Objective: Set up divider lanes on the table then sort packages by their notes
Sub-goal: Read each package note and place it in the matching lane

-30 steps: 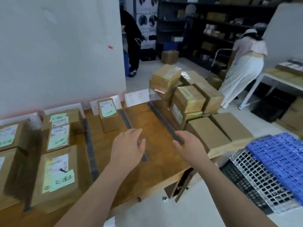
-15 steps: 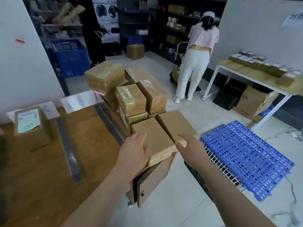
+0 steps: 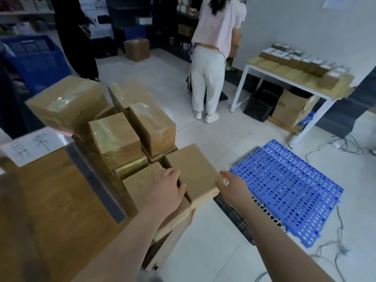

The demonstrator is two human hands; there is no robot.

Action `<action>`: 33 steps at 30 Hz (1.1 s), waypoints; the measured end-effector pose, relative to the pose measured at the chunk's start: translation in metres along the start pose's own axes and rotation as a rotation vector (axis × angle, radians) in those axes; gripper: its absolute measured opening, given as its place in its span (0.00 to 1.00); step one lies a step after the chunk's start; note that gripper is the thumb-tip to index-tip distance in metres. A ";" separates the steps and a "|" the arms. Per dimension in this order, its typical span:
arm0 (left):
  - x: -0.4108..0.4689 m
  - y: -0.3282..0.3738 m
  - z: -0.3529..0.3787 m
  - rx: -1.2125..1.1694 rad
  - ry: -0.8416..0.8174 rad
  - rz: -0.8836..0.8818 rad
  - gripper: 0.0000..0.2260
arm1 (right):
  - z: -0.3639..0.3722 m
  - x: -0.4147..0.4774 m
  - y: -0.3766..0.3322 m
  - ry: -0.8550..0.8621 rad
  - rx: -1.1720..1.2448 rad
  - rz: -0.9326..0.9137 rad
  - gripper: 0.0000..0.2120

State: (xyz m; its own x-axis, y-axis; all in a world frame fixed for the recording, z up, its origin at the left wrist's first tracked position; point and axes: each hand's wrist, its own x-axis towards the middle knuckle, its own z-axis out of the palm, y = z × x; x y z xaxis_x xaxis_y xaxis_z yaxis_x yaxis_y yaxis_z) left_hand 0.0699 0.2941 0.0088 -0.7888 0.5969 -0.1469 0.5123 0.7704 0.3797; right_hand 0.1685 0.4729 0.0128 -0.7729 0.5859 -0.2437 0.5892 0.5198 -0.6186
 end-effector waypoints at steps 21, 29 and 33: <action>0.042 0.050 0.053 -0.155 -0.042 -0.371 0.30 | 0.010 0.120 0.069 -0.649 0.608 0.271 0.16; 0.045 0.110 0.051 -0.700 0.003 -0.486 0.28 | -0.030 0.141 0.060 -0.503 0.479 0.014 0.25; 0.046 0.109 0.052 -0.676 0.027 -0.528 0.28 | -0.032 0.144 0.064 -0.555 0.482 0.065 0.22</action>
State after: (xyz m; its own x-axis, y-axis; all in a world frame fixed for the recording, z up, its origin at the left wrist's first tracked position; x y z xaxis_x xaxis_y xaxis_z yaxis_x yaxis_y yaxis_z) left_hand 0.1071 0.4168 -0.0042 -0.8791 0.1856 -0.4391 -0.2302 0.6412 0.7321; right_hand 0.1025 0.6108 -0.0382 -0.8207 0.1392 -0.5542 0.5677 0.0887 -0.8184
